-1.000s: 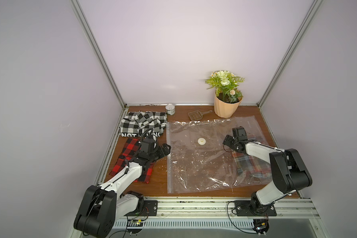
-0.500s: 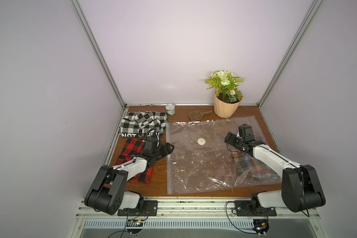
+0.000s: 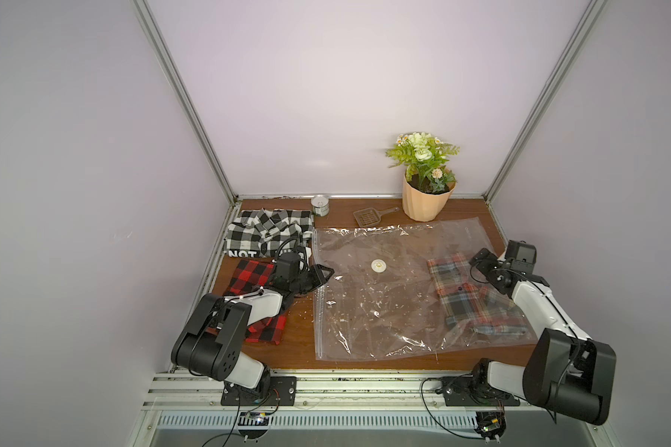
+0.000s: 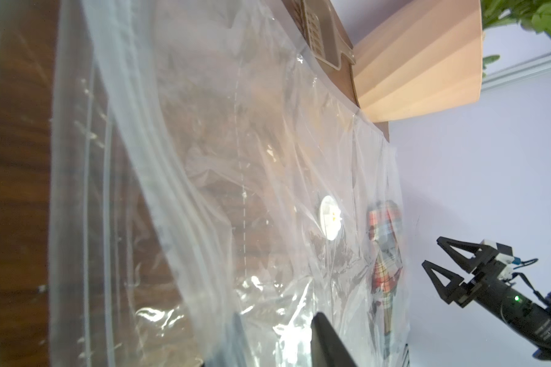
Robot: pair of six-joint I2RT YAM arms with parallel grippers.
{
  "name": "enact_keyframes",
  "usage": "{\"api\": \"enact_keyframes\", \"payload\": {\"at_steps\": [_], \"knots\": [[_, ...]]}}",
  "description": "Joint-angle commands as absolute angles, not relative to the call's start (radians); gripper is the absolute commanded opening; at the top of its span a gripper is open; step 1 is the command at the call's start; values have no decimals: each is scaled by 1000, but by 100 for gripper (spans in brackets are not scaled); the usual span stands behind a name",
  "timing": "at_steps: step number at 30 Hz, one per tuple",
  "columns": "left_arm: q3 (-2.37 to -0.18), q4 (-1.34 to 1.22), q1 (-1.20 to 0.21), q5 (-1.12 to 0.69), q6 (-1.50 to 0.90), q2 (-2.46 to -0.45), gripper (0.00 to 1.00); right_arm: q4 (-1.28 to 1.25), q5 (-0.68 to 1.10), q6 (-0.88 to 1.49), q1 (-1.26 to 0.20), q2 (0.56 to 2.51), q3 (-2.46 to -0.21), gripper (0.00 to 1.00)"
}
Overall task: Take the shirt out of the vacuum bag
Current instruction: Adjust the vacuum bag at the center of the board.
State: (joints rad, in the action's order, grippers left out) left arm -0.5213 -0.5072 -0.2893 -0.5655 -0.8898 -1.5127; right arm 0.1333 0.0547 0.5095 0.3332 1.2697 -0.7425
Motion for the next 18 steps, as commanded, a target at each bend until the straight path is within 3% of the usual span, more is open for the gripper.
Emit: {"api": "enact_keyframes", "payload": {"at_steps": [1,5,18], "knots": [[-559,-587,-293,-637,-903,-1540,21,146,121,444,429,1276,-728,96],[-543,-609,-221,-682,-922,-1530,7,136,185,387,522,1320,-744,96],[-600,-330,-89,-742,-771,-1361,5,133,361,270,592,1523,-874,95]]}}
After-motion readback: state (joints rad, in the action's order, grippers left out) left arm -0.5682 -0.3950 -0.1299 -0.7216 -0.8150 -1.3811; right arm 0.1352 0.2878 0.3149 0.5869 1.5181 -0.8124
